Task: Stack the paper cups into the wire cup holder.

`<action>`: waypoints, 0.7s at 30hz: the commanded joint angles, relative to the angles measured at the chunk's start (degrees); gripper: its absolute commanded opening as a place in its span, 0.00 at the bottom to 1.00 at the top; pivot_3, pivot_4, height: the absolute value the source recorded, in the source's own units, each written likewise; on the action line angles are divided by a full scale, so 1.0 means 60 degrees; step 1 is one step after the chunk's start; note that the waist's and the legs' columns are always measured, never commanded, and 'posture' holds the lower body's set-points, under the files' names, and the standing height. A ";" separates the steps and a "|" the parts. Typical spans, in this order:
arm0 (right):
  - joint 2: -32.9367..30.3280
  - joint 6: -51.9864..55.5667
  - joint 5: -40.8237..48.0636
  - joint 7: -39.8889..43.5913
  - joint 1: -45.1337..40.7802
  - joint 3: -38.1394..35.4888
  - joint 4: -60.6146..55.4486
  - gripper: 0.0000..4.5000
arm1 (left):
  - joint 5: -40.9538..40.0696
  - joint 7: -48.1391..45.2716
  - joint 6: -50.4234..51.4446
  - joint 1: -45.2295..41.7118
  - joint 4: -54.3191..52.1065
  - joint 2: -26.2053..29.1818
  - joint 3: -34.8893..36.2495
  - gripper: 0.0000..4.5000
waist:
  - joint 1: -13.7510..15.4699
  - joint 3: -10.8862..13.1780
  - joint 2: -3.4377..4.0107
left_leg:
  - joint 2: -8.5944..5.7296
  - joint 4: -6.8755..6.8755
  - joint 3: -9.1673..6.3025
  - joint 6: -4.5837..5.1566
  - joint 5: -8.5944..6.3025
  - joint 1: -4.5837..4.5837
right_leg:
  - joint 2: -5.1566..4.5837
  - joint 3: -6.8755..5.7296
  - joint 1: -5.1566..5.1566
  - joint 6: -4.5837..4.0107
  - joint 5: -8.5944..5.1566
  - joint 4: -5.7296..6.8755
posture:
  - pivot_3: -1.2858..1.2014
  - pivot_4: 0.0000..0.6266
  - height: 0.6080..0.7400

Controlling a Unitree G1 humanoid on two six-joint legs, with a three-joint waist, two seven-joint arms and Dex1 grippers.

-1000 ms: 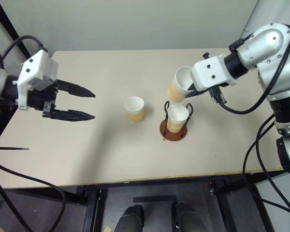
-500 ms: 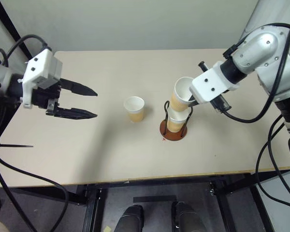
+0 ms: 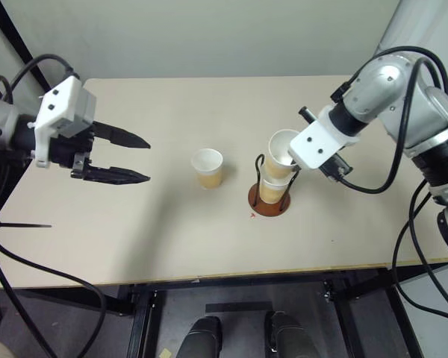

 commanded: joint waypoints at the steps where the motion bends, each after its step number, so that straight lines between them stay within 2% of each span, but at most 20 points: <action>1: 0.0168 -0.0106 -0.0033 0.0044 -0.0288 -0.0370 -0.0011 0.10 | 0.0006 -0.0158 -0.0101 -0.0029 -0.0152 0.0188 0.0305 0.74 | 0.0000 0.0000 0.0000 | 0.0001 0.0000 -0.0002 -0.0003 0.0002 -0.0001 | 0.0000 -0.0006 0.0000 -0.0001 0.0001 0.0001 | 0.52 0.24 1.00; 2: 0.0213 -0.0060 -0.0008 0.0044 -0.0293 -0.0396 -0.0018 0.14 | 0.0005 -0.0159 -0.0103 -0.0016 -0.0154 0.0189 0.0308 0.74 | 0.0000 0.0000 0.0000 | 0.0002 0.0000 -0.0007 -0.0004 0.0003 -0.0001 | 0.0000 -0.0013 0.0002 -0.0002 0.0001 0.0003 | 0.52 0.24 1.00; 5: 0.0381 0.0079 0.0026 0.0044 -0.0274 -0.0601 -0.0005 0.35 | 0.0001 -0.0159 -0.0104 -0.0009 -0.0153 0.0177 0.0304 0.74 | 0.0000 0.0000 0.0000 | 0.0002 0.0002 -0.0027 -0.0010 0.0007 -0.0003 | -0.0001 -0.0036 0.0011 -0.0007 0.0002 0.0000 | 0.52 0.24 1.00; 7: 0.0537 0.0217 0.0013 0.0044 -0.0310 -0.0853 0.0093 0.53 | 0.0011 -0.0157 -0.0109 -0.0039 -0.0130 0.0154 0.0279 0.74 | 0.0000 0.0000 0.0000 | 0.0003 0.0002 -0.0033 -0.0012 0.0008 -0.0003 | -0.0001 -0.0047 0.0015 -0.0012 0.0003 -0.0002 | 0.52 0.24 1.00; 9: 0.0642 0.0481 0.0079 0.0044 -0.0467 -0.1155 0.0245 0.66 | 0.0022 -0.0150 -0.0112 -0.0066 -0.0101 0.0123 0.0253 0.74 | 0.0001 0.0000 0.0000 | 0.0005 0.0002 -0.0035 -0.0014 0.0008 -0.0003 | -0.0001 -0.0051 0.0015 -0.0013 0.0004 0.0000 | 0.52 0.24 1.00; 14: 0.0683 0.2816 0.1343 0.0044 -0.0620 -0.2346 -0.0251 0.66 | 0.0051 -0.0026 -0.0090 -0.0124 -0.0029 -0.0006 0.0205 0.74 | 0.0003 0.0000 0.0000 | 0.0005 0.0001 -0.0049 -0.0026 0.0015 -0.0011 | -0.0002 -0.0066 0.0015 -0.0019 0.0001 0.0000 | 0.52 0.24 1.00; 17: 0.0560 0.5685 0.2889 -0.0065 -0.0177 -0.3584 -0.1688 0.66 | 0.0333 0.0351 -0.0355 -0.0026 -0.0066 -0.0138 0.0192 0.74 | 0.0007 0.0000 0.0000 | 0.0005 -0.0003 -0.0058 -0.0034 0.0019 -0.0017 | -0.0001 -0.0079 0.0018 -0.0029 -0.0005 -0.0005 | 0.52 0.24 1.00; 21: 0.0364 0.8780 0.4519 -0.0939 0.0674 -0.4892 -0.3607 0.66 | 0.1702 0.0781 -0.1997 0.0065 -0.0136 -0.0273 -0.0335 0.74 | 0.0020 -0.0001 -0.0003 | 0.0004 -0.0010 -0.0067 -0.0063 0.0036 -0.0008 | -0.0001 -0.0097 0.0035 -0.0052 -0.0023 -0.0007 | 0.52 0.24 1.00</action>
